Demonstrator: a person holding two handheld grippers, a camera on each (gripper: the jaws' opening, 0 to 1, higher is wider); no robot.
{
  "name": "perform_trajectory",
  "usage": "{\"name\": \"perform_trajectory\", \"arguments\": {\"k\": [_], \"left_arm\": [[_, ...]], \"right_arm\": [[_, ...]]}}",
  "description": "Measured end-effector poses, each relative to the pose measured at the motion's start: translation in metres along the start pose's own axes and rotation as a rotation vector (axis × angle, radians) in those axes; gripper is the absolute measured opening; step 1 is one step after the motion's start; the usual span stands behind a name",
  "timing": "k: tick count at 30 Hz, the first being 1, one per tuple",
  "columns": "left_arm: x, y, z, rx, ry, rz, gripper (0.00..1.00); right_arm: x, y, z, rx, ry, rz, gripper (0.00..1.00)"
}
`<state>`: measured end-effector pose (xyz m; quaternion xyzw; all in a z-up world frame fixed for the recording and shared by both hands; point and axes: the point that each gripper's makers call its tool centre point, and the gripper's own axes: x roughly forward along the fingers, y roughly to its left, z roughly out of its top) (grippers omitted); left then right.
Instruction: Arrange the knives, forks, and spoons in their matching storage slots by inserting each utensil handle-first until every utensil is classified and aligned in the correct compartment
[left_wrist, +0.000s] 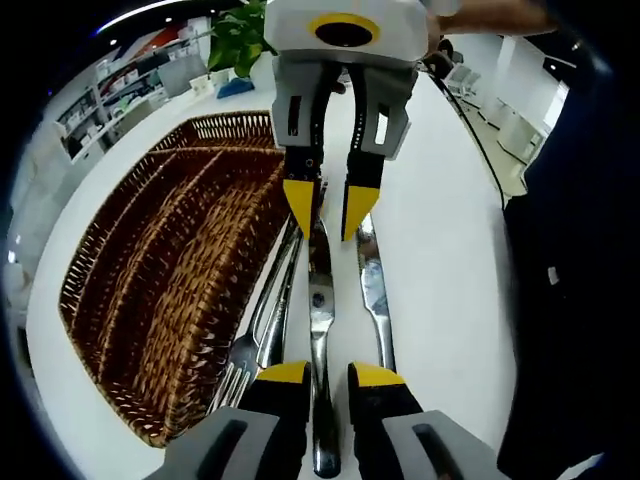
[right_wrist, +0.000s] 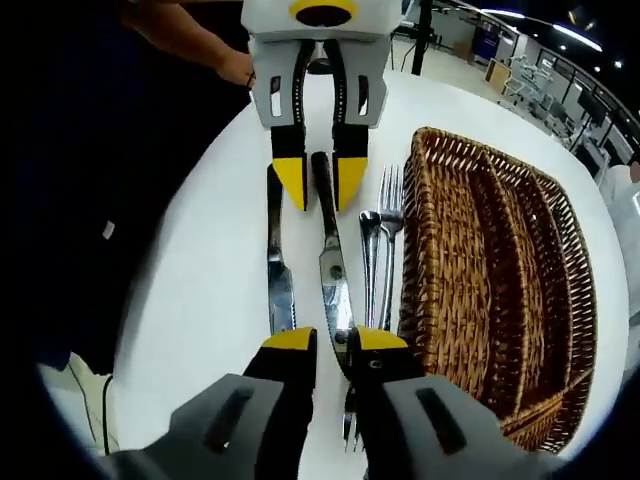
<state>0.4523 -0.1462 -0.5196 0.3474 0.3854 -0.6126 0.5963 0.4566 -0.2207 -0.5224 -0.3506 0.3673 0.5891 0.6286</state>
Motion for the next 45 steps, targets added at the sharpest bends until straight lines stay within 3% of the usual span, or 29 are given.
{"name": "perform_trajectory", "arguments": {"k": [11, 21, 27, 40, 45], "left_arm": [[0.006, 0.003, -0.002, -0.035, -0.008, 0.002, 0.14], [0.013, -0.001, -0.004, -0.055, -0.019, -0.002, 0.14], [0.014, -0.001, -0.003, -0.059, -0.026, -0.003, 0.14], [0.021, 0.0, 0.006, 0.095, -0.044, 0.043, 0.1], [0.021, 0.0, 0.007, 0.105, -0.071, 0.053, 0.07]], "right_arm": [[0.014, -0.003, -0.004, -0.108, 0.061, 0.011, 0.13], [0.015, 0.002, -0.003, -0.153, 0.098, 0.036, 0.11], [0.016, 0.0, -0.003, -0.079, 0.14, 0.034, 0.09], [0.015, 0.009, -0.003, 0.054, 0.095, 0.084, 0.09], [0.015, 0.01, -0.001, 0.124, 0.05, 0.132, 0.09]]}}
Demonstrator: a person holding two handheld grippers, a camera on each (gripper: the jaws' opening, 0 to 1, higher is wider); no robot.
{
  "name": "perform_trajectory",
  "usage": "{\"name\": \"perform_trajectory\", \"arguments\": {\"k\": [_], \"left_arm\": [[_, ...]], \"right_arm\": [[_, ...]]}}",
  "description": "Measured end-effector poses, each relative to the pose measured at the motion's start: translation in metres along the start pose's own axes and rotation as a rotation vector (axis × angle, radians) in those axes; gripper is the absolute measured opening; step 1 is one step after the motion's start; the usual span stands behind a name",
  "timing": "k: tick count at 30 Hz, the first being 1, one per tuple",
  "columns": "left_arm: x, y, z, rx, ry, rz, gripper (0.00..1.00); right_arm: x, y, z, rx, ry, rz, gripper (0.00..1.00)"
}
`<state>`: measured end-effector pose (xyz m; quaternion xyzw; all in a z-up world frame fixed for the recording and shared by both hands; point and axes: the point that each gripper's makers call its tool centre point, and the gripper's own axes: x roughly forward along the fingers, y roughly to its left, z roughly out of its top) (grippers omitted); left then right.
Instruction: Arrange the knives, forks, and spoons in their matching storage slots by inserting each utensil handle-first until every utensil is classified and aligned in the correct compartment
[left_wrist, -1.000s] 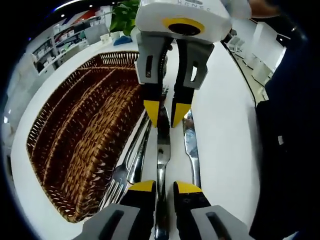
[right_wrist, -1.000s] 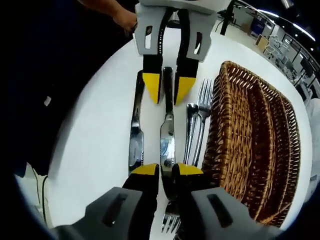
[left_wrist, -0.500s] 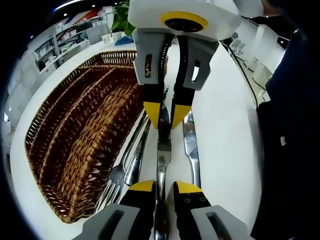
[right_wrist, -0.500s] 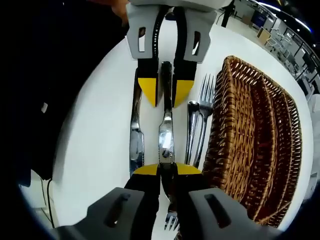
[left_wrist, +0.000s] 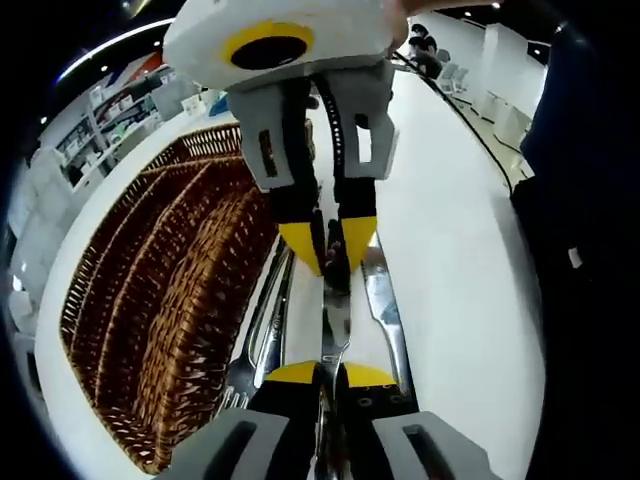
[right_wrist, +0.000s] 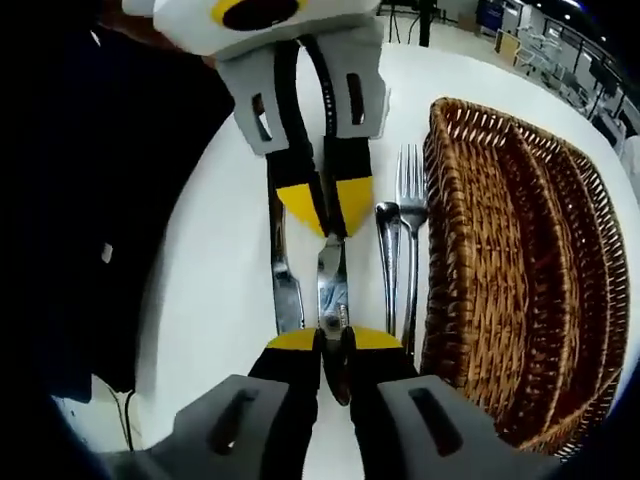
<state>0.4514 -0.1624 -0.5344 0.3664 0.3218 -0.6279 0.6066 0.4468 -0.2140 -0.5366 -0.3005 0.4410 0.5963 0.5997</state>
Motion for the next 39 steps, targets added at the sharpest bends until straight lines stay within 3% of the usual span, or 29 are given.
{"name": "perform_trajectory", "arguments": {"k": [4, 9, 18, 24, 29, 31, 39], "left_arm": [[-0.0003, 0.001, 0.0003, -0.028, -0.01, 0.0, 0.07], [-0.0002, 0.0023, 0.0013, -0.05, -0.006, -0.019, 0.06], [-0.0001, 0.0016, 0.0017, -0.122, 0.007, -0.102, 0.06], [-0.0014, -0.0013, 0.0007, -0.073, 0.03, -0.133, 0.07], [-0.003, -0.0052, -0.0003, -0.056, 0.046, -0.157, 0.14], [-0.0026, -0.0044, -0.0006, 0.01, 0.059, -0.14, 0.13], [-0.0007, -0.002, -0.0006, 0.005, 0.072, -0.106, 0.07]], "right_arm": [[-0.0006, 0.0012, 0.0002, 0.008, -0.024, 0.011, 0.09], [0.0005, 0.0033, 0.0007, -0.136, -0.003, -0.054, 0.11], [0.0021, 0.0041, 0.0011, -0.234, 0.046, -0.074, 0.11], [0.0001, 0.0002, 0.0018, -0.012, -0.023, -0.022, 0.09], [-0.0003, 0.0012, 0.0006, -0.052, -0.017, -0.044, 0.09], [-0.0007, 0.0031, -0.0007, -0.06, -0.018, -0.048, 0.09], [-0.0025, 0.0011, -0.0038, 0.009, -0.068, -0.038, 0.09]]}}
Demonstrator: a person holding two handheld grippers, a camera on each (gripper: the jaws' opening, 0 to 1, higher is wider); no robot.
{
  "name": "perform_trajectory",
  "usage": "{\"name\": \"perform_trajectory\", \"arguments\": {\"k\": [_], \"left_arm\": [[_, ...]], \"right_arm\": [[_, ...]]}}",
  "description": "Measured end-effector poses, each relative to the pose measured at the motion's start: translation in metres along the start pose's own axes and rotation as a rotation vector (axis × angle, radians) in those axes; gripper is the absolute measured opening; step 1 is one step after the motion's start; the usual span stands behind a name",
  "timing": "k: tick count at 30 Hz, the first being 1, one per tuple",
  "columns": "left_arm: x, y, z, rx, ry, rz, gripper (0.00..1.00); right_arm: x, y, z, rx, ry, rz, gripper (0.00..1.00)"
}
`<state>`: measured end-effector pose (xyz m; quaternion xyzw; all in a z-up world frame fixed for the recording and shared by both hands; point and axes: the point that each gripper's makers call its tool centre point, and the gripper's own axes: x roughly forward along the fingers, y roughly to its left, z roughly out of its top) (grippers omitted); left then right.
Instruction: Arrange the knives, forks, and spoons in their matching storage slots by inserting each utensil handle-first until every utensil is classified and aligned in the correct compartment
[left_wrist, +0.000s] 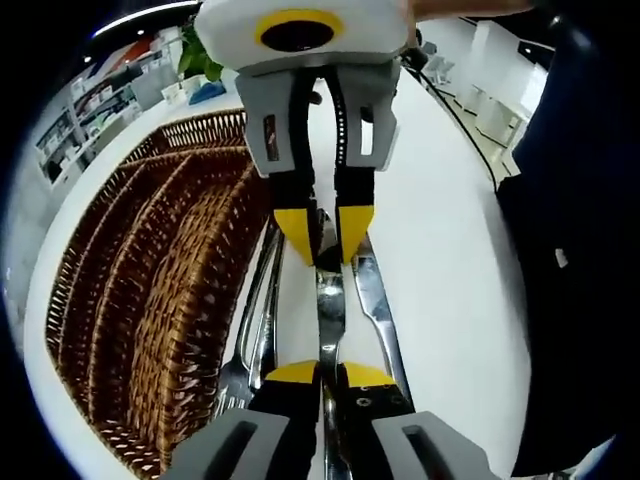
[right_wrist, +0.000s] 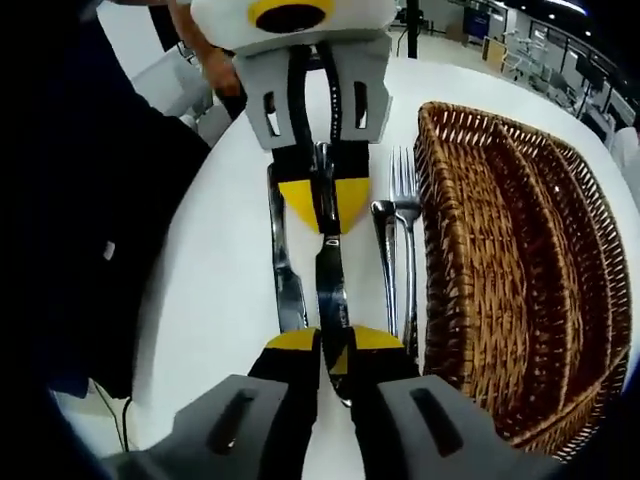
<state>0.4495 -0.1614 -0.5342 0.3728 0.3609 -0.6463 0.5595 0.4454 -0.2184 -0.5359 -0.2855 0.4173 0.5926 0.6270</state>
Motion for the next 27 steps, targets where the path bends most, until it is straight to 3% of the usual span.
{"name": "perform_trajectory", "arguments": {"k": [9, 18, 25, 27], "left_arm": [[0.0, 0.003, 0.0, -0.078, 0.0, -0.003, 0.05], [0.0, 0.004, 0.001, -0.132, 0.01, -0.044, 0.05], [0.0, 0.002, 0.0, -0.132, 0.013, -0.041, 0.05], [0.001, 0.002, 0.0, -0.131, 0.014, -0.037, 0.05]], "right_arm": [[-0.001, 0.003, 0.002, -0.073, 0.0, -0.037, 0.1], [-0.001, 0.005, 0.001, -0.191, 0.058, -0.062, 0.08], [-0.004, -0.001, -0.001, -0.16, 0.061, -0.084, 0.13], [-0.002, -0.004, -0.013, -0.124, 0.113, -0.085, 0.14]]}}
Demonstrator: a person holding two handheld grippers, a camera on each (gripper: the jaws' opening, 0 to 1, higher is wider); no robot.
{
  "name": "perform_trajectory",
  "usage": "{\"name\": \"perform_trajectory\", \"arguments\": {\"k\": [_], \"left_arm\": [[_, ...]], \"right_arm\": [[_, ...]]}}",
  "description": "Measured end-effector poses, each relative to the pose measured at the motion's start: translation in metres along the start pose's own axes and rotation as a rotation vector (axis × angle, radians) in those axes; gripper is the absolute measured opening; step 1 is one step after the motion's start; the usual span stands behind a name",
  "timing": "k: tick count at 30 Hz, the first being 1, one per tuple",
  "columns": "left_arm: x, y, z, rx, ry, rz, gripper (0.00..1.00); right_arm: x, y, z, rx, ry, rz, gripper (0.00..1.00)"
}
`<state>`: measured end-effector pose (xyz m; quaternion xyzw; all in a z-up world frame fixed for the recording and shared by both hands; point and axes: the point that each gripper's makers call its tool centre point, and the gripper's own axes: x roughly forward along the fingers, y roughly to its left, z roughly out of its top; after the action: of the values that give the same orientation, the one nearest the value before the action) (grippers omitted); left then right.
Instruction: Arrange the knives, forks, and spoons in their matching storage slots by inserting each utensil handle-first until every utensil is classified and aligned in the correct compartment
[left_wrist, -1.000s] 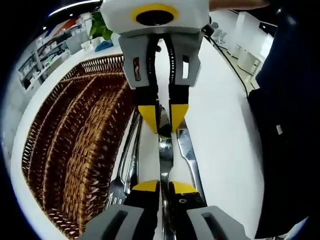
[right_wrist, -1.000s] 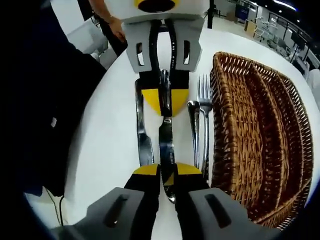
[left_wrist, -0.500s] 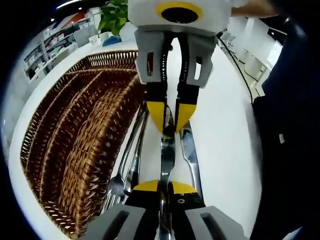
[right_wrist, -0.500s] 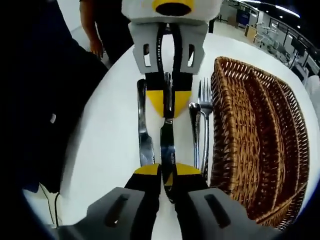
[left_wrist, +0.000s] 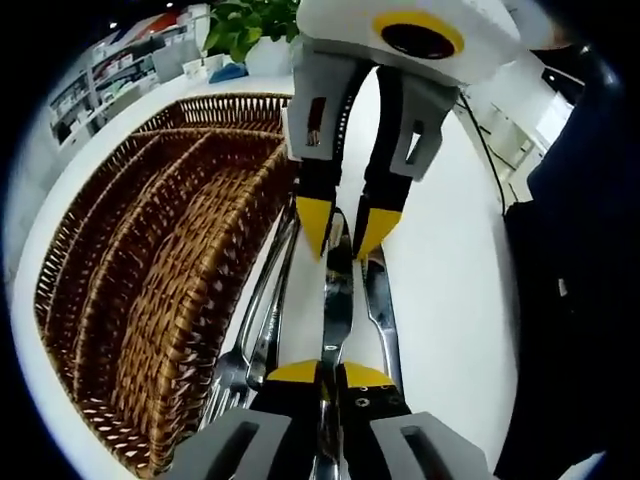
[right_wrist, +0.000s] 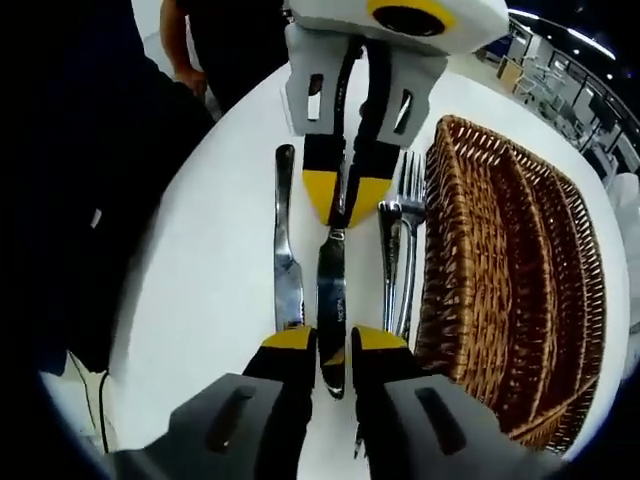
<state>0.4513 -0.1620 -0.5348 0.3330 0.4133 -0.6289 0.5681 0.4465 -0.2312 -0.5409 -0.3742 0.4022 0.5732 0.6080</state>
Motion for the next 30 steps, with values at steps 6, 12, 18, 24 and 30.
{"name": "perform_trajectory", "arguments": {"k": [6, 12, 18, 24, 30], "left_arm": [[0.0005, -0.0002, 0.0004, -0.012, 0.0, 0.029, 0.05], [0.0007, -0.0007, 0.0004, -0.005, 0.005, 0.042, 0.06], [0.001, -0.0039, 0.001, 0.05, 0.036, 0.009, 0.09], [0.0012, -0.0031, 0.0009, 0.09, 0.061, 0.009, 0.09], [0.0005, -0.0019, 0.0012, 0.106, 0.061, 0.012, 0.09]], "right_arm": [[-0.0003, -0.0041, 0.0077, 0.0, -0.05, 0.013, 0.1], [-0.0006, -0.0026, 0.0081, 0.03, -0.055, 0.02, 0.09], [-0.0006, -0.002, 0.0088, 0.042, -0.053, 0.01, 0.09], [-0.0015, -0.0039, 0.0086, 0.1, -0.078, 0.036, 0.09], [-0.002, -0.0036, 0.0092, 0.11, -0.075, 0.031, 0.09]]}}
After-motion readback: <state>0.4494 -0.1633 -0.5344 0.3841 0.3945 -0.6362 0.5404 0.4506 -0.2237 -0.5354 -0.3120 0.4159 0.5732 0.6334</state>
